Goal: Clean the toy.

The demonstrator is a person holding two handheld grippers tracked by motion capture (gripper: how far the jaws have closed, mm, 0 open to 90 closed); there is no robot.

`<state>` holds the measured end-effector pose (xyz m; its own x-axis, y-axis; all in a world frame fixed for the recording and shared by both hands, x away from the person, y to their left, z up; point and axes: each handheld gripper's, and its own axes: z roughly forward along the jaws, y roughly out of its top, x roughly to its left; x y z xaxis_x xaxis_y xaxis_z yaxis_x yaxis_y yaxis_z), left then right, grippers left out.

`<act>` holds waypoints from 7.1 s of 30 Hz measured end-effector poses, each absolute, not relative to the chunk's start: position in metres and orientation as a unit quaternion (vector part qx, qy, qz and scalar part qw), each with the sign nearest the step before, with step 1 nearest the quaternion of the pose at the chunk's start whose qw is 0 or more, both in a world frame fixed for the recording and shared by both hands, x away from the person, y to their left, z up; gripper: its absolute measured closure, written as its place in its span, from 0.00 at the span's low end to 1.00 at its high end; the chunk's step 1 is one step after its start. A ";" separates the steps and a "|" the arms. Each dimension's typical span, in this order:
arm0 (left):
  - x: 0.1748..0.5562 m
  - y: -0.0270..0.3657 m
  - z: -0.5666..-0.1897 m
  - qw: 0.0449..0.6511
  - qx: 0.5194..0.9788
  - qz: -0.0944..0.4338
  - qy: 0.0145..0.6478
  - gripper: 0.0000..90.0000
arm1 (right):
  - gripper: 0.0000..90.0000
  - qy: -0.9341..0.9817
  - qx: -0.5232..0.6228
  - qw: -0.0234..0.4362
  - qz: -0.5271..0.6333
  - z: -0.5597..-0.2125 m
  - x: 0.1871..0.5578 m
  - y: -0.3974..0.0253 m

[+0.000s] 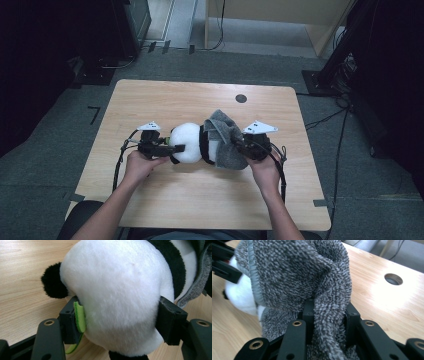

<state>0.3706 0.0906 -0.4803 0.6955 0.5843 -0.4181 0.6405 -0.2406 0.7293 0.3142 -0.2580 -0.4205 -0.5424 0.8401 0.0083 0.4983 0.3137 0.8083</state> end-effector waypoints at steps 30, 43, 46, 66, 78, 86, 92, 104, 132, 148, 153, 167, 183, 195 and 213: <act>0.371 0.091 -0.482 0.482 0.785 -0.030 0.387 0.35 | 0.81 0.756 0.453 0.172 0.440 -0.396 0.312 -0.279; 0.369 0.090 -0.481 0.481 0.785 -0.026 0.389 0.35 | 0.80 0.784 0.376 0.117 0.479 -0.379 0.304 -0.211; 0.367 0.089 -0.481 0.482 0.784 -0.023 0.391 0.35 | 0.80 0.796 0.372 0.111 0.464 -0.388 0.309 -0.192; 0.364 0.088 -0.482 0.483 0.783 -0.021 0.392 0.34 | 0.77 0.828 0.329 0.187 0.415 -0.428 0.322 -0.163; 0.368 0.090 -0.480 0.477 0.786 -0.031 0.391 0.35 | 0.79 0.826 0.340 0.205 0.401 -0.420 0.317 -0.187; 0.370 0.090 -0.480 0.476 0.787 -0.034 0.392 0.36 | 0.78 0.808 0.371 0.213 0.406 -0.412 0.314 -0.218; 0.371 0.090 -0.480 0.476 0.787 -0.037 0.391 0.36 | 0.79 0.793 0.403 0.223 0.399 -0.412 0.315 -0.245; 0.372 0.091 -0.480 0.476 0.787 -0.039 0.390 0.35 | 0.80 0.774 0.457 0.191 0.395 -0.435 0.326 -0.275; 0.374 0.092 -0.480 0.475 0.788 -0.042 0.390 0.35 | 0.81 0.793 0.365 0.179 0.454 -0.383 0.294 -0.247; 0.374 0.092 -0.480 0.473 0.786 -0.042 0.395 0.36 | 0.81 0.855 0.300 0.105 0.410 -0.454 0.302 -0.151; 0.373 0.090 -0.479 0.469 0.789 -0.037 0.394 0.38 | 0.81 0.857 0.291 0.125 0.406 -0.458 0.301 -0.154; 0.375 0.090 -0.479 0.465 0.790 -0.042 0.396 0.39 | 0.80 0.871 0.295 0.159 0.359 -0.453 0.294 -0.176; 0.376 0.088 -0.479 0.463 0.793 -0.042 0.394 0.40 | 0.79 0.836 0.358 0.186 0.371 -0.428 0.297 -0.246; 0.377 0.089 -0.480 0.462 0.795 -0.040 0.390 0.40 | 0.79 0.830 0.439 0.154 0.306 -0.464 0.323 -0.289; 0.378 0.089 -0.480 0.463 0.796 -0.040 0.388 0.39 | 0.80 0.760 0.494 0.155 0.393 -0.447 0.323 -0.326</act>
<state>0.3776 0.0891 -0.4797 0.6952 0.5804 -0.4242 0.6553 -0.2692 0.7057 0.3235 -0.3265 -0.4468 -0.4643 0.8725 0.1524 0.6281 0.2031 0.7511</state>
